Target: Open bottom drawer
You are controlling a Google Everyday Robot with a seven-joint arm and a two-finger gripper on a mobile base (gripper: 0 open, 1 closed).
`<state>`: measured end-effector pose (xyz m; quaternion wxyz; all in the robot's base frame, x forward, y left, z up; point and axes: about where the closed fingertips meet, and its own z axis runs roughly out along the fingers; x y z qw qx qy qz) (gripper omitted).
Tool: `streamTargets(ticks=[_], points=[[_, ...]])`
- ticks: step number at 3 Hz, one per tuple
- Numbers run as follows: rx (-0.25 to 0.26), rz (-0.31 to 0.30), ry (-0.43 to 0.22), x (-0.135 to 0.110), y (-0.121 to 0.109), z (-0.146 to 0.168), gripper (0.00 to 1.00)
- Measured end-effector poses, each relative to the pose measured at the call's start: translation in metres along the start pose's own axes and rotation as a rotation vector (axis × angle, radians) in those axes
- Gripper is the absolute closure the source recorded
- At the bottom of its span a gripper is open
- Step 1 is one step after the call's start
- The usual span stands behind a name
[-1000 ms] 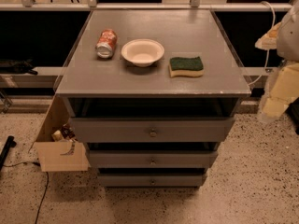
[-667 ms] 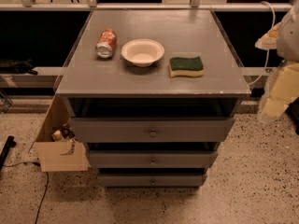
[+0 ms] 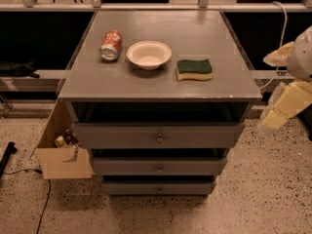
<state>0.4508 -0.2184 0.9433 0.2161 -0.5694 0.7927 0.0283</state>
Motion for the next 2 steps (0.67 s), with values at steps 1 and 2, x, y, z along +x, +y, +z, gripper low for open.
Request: streamTargets(ticks=[1,2], points=[[-0.033,0.151,-0.144,0.013,0.011,0.040,0.00],[-0.107,0.281,-0.237,0.022,0.043,0.086,0.00]])
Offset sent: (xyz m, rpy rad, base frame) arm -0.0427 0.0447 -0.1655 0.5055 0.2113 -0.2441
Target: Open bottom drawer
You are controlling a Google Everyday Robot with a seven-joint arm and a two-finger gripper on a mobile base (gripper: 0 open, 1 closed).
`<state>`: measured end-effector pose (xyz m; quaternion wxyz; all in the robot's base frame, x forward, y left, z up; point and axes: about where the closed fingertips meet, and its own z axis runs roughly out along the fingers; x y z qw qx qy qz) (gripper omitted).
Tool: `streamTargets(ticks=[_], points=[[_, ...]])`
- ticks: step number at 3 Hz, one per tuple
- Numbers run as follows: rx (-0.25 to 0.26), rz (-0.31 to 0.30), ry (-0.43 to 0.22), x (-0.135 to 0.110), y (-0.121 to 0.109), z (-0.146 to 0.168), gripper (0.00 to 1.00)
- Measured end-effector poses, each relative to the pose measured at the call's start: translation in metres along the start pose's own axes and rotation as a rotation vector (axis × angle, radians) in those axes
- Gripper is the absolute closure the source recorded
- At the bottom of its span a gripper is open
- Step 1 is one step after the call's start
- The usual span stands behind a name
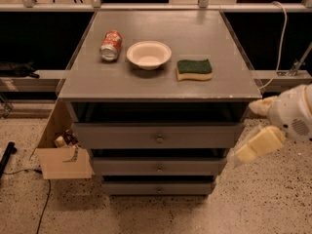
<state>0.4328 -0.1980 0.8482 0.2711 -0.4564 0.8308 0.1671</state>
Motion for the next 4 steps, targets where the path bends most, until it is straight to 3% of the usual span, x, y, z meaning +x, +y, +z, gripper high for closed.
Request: streamTargets(ticks=[2,3,4], points=[[-0.007,0.031,-0.029,0.007,0.005,0.010,0.00],[-0.033,0.170,-0.088,0.032,0.013,0.041,0.00],[-0.066,0.369,-0.117,0.069,0.033,0.090,0.00]])
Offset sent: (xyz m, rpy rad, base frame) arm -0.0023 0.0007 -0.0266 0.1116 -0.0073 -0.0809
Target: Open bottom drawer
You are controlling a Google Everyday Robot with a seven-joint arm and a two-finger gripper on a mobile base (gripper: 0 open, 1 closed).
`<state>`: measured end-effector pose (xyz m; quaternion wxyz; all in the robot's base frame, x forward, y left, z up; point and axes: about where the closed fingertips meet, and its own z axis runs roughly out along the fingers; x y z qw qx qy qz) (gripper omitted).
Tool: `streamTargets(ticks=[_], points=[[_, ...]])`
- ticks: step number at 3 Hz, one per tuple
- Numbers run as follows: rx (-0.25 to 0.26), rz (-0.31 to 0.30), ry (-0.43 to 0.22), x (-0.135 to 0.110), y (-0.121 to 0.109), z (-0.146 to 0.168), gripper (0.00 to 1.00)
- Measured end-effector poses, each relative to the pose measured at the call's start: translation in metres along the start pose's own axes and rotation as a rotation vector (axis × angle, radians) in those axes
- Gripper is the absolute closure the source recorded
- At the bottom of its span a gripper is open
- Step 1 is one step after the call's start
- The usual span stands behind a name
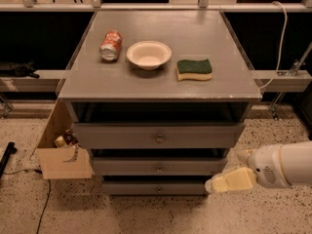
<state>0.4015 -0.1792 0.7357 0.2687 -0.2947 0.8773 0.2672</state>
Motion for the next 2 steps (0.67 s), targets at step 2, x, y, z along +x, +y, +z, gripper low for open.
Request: streamTargets(ticks=[2], points=[[0.017,0.144,0.078,0.049,-0.044,0.086,0.00]])
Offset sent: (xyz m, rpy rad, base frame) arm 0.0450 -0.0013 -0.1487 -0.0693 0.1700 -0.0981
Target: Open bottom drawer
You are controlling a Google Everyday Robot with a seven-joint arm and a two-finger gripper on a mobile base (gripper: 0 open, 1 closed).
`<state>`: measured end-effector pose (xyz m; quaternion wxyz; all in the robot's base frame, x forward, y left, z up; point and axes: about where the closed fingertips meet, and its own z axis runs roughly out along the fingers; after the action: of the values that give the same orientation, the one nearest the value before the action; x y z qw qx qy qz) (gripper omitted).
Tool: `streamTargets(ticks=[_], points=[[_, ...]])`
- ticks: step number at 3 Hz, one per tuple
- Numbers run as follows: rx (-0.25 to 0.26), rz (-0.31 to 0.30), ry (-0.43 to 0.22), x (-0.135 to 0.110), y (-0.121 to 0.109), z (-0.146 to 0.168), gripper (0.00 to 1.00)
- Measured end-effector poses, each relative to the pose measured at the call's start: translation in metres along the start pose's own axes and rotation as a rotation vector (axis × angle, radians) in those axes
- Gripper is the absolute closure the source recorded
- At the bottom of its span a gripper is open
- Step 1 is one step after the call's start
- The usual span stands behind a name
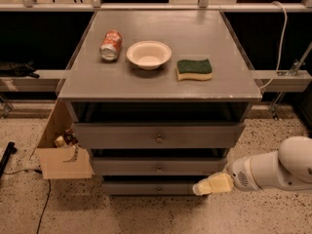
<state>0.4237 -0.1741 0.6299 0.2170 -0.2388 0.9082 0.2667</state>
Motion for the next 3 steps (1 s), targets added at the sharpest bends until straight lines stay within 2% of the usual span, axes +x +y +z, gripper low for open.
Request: streamTargets(ticks=[1,2,3], points=[[0.000,-0.003,0.005,0.000,-0.001,0.003,0.00],[-0.022,0.027,-0.046,0.001,-0.003,0.007,0.00],[-0.100,0.136,-0.075,0.006,-0.011,0.039,0.00]])
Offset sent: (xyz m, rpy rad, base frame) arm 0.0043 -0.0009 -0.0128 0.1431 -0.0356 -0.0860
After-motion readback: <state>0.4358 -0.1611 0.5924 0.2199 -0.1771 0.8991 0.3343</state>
